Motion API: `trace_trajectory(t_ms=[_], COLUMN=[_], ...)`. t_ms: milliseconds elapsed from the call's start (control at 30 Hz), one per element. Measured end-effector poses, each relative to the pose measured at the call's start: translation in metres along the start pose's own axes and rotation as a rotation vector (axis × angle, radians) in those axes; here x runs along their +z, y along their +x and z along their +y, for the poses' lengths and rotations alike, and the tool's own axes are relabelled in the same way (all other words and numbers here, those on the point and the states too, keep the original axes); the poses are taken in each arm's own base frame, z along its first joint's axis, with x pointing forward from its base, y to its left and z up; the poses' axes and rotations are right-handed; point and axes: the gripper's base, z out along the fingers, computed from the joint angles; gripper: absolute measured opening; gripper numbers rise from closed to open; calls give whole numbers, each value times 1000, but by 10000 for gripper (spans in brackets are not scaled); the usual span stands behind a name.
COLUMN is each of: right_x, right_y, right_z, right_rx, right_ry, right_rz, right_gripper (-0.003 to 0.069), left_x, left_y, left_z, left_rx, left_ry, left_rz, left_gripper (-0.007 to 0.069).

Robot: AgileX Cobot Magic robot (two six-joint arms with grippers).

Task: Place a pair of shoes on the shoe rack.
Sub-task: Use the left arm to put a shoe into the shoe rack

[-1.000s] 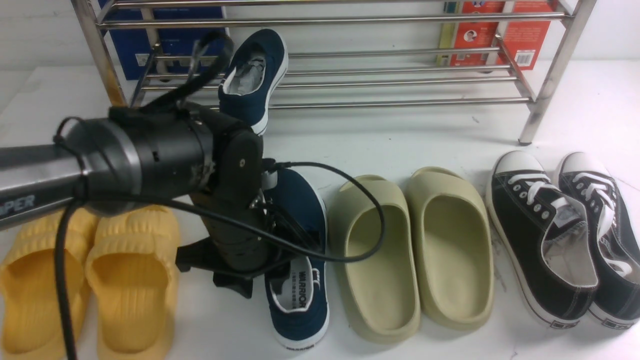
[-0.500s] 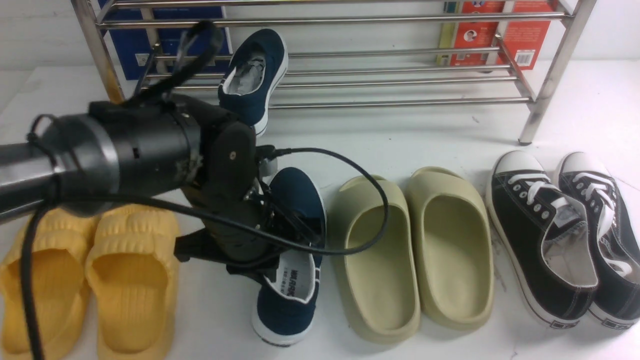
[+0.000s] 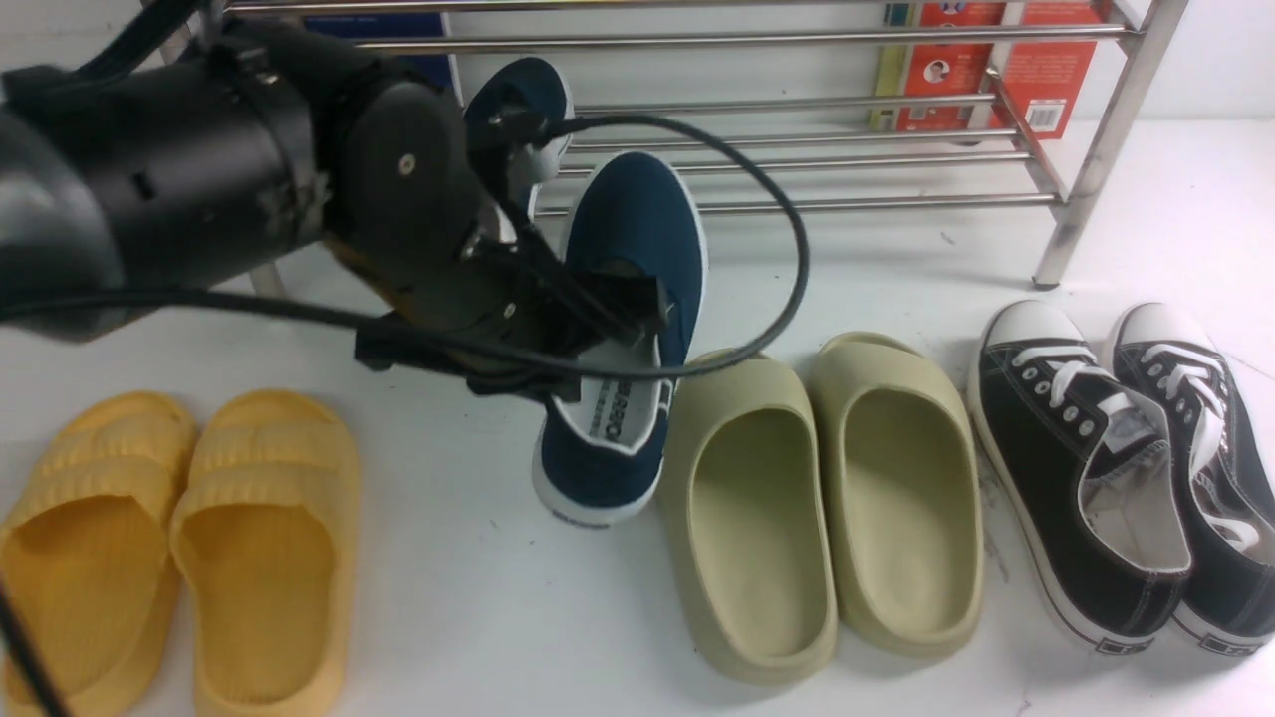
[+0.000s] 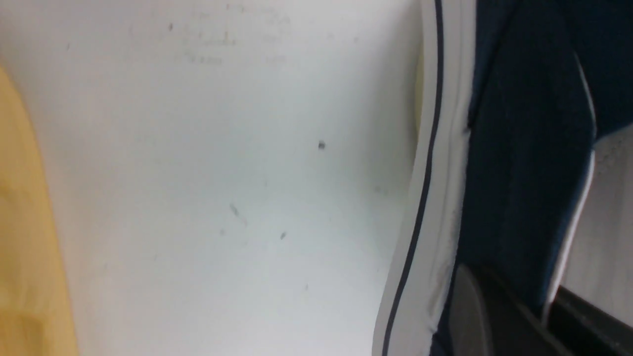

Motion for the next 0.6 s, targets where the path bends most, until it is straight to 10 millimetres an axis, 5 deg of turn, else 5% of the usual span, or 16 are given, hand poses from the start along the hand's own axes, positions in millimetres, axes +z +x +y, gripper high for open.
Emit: trace_trajectory(t_ms=[300,600], right_x=[0,0], right_y=[0,0], right_z=[0,0], right_rx=[0,0], right_ry=[0,0], right_rz=[0,0], right_gripper=[246,246], left_x=[57,86], left_y=[-75,-107], left_z=[3,1], left_rx=[-50,-58], left_ry=[-32,-40], left_rz=[-69,-105], left_gripper=[3,3])
